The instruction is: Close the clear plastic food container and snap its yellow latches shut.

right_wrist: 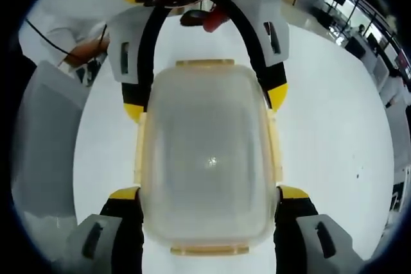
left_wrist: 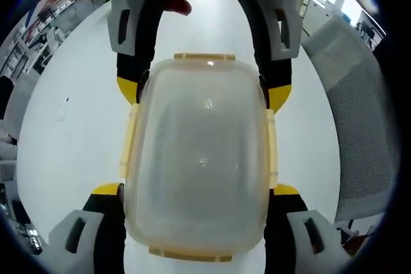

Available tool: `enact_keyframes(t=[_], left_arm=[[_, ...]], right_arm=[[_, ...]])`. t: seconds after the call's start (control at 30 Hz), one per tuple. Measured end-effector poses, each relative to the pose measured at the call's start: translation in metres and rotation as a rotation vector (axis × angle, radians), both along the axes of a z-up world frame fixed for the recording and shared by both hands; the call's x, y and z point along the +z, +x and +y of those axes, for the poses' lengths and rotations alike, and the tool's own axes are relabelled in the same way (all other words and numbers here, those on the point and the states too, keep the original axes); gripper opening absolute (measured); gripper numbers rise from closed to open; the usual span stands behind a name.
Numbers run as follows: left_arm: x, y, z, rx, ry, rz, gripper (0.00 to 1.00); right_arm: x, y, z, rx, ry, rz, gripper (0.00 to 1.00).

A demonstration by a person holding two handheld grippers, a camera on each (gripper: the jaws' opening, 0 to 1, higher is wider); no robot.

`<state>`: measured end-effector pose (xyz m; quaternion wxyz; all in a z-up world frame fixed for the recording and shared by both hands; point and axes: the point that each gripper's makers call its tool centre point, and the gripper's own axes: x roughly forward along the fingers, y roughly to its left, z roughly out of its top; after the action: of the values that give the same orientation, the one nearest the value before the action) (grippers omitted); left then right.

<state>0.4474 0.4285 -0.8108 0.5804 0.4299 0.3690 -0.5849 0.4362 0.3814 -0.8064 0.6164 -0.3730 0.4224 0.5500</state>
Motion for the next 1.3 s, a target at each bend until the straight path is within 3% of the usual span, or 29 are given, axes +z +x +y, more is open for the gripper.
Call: enact_keyframes(t=[0.7, 1.3], left_arm=[[0.002, 0.022, -0.005, -0.002, -0.001, 0.0, 0.9], [0.0, 0.022, -0.005, -0.004, 0.016, -0.004, 0.9]], right_arm=[[0.0, 0.022, -0.006, -0.008, -0.015, 0.002, 0.85], [0.001, 0.022, -0.006, 0.003, -0.004, 0.004, 0.85]])
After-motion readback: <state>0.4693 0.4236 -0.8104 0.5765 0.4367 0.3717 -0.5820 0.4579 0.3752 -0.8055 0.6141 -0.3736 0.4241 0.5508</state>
